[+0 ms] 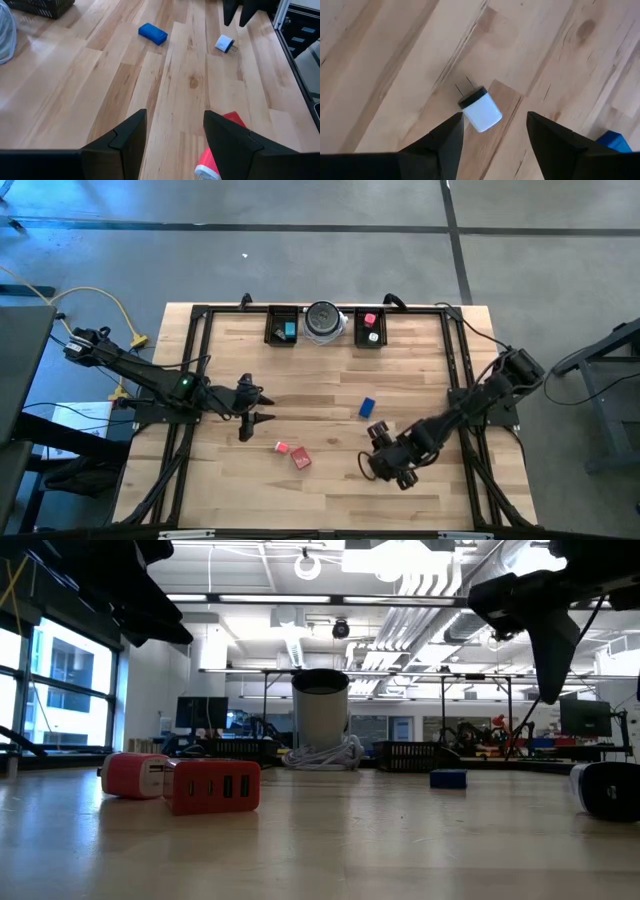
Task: Pick & Place Office items
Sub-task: Put the white charger adapter into the right black basket
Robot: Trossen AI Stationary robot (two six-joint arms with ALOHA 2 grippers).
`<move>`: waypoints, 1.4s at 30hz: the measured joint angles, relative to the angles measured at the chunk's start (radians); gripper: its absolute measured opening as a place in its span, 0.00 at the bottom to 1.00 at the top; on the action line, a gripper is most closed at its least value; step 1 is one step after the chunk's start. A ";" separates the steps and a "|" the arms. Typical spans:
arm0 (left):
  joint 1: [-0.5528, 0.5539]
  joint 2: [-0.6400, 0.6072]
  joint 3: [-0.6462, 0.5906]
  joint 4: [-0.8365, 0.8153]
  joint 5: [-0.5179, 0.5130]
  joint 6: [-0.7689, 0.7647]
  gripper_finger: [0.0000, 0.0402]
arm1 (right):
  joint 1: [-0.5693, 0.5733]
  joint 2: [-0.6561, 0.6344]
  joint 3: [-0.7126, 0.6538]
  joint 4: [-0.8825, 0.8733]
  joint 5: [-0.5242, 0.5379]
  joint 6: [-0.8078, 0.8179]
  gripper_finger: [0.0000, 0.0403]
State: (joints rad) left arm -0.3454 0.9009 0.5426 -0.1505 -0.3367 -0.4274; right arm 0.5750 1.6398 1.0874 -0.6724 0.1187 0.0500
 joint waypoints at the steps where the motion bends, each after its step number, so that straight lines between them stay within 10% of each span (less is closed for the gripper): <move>1: 0.000 0.000 0.000 0.003 0.000 0.000 0.48 | 0.005 0.000 0.000 0.004 0.004 -0.002 0.51; 42: 0.000 0.024 0.000 0.021 0.034 -0.021 0.48 | -0.001 0.115 -0.002 0.059 -0.039 -0.161 0.51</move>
State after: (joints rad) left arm -0.3457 0.9247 0.5426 -0.1293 -0.3030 -0.4481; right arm 0.5737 1.7550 1.0855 -0.6130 0.0796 -0.1106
